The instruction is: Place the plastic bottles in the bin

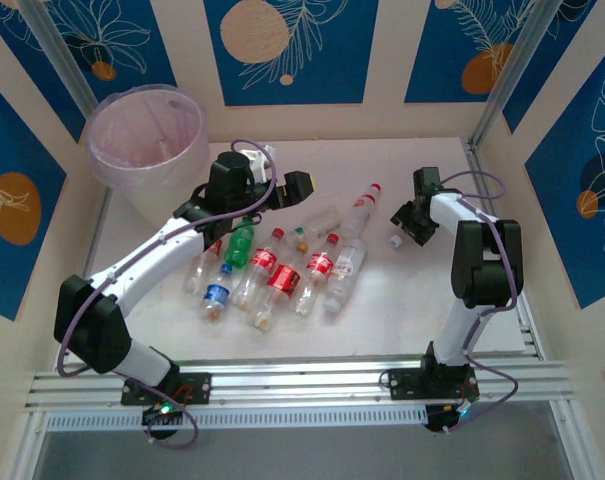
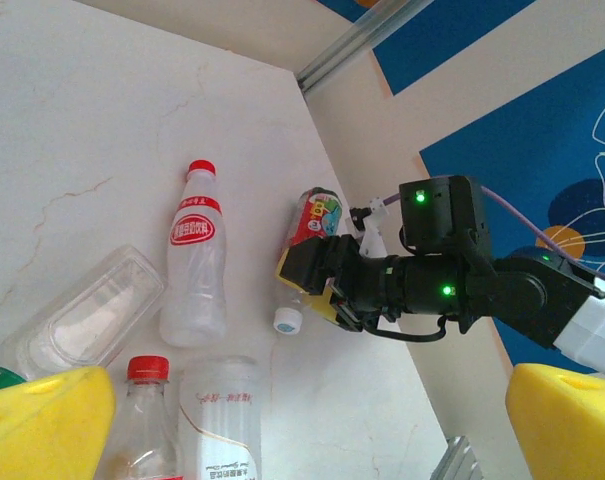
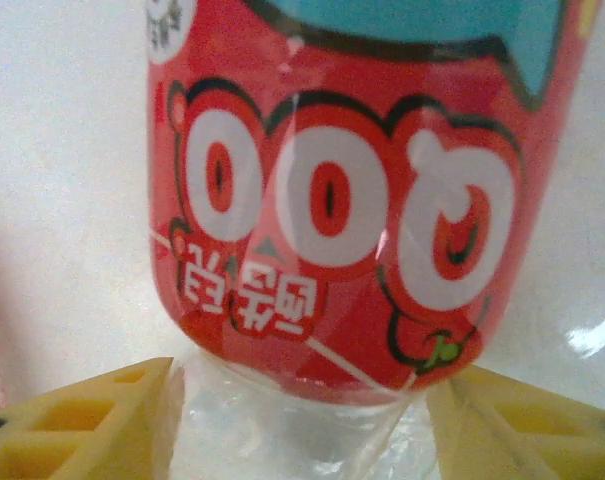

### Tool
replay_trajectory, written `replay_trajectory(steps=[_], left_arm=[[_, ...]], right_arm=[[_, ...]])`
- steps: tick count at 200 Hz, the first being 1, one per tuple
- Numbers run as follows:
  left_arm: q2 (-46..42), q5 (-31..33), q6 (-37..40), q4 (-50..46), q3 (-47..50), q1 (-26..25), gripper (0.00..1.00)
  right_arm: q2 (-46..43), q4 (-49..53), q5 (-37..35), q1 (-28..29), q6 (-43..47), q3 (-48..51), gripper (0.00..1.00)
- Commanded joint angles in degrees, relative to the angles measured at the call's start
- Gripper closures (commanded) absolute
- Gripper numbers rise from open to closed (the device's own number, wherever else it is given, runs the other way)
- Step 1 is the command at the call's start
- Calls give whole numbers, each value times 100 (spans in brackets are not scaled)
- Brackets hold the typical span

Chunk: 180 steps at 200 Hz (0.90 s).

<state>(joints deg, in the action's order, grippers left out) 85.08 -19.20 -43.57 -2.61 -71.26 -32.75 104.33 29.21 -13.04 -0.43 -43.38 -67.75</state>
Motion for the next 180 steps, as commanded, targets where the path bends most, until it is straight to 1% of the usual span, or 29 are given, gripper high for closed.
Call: replay_trajectory(steps=[1,20,35,64,75,95,117,136,160,180], left_arm=[[-70,-59,-56,112,103,76,0],[-25,-207,-203,184,92,124,0],[86,-365,-440,354,110,181,0],[458,-821,-1221,1458,305,350,0],[626,-990,-1395,1823,259,357,0],[865,-1236,-1457,1931,-6,334,0],[923,-1245,-1538,2067,-26,331,0],[970,-1295,-1531,2084,-45,329,0],[1069,-1330,-1662,2336,-28,322,0],[1206,-1371,-1851,2643,-15,301,0]], right_arm=[[-316,23,86,-85,151,213,43],[-731,99,257,-102,489,301,43],[-1125,113,749,-98,980,351,45],[-1842,204,2395,-19,1988,401,47],[-2172,222,3023,182,2515,444,48],[-2698,262,3831,652,3100,556,48],[-3109,63,4239,995,3119,752,48],[-3124,-94,4696,1224,3028,790,48],[-3024,-83,4833,1625,3131,681,49],[-2899,-93,4871,1842,3087,540,48]])
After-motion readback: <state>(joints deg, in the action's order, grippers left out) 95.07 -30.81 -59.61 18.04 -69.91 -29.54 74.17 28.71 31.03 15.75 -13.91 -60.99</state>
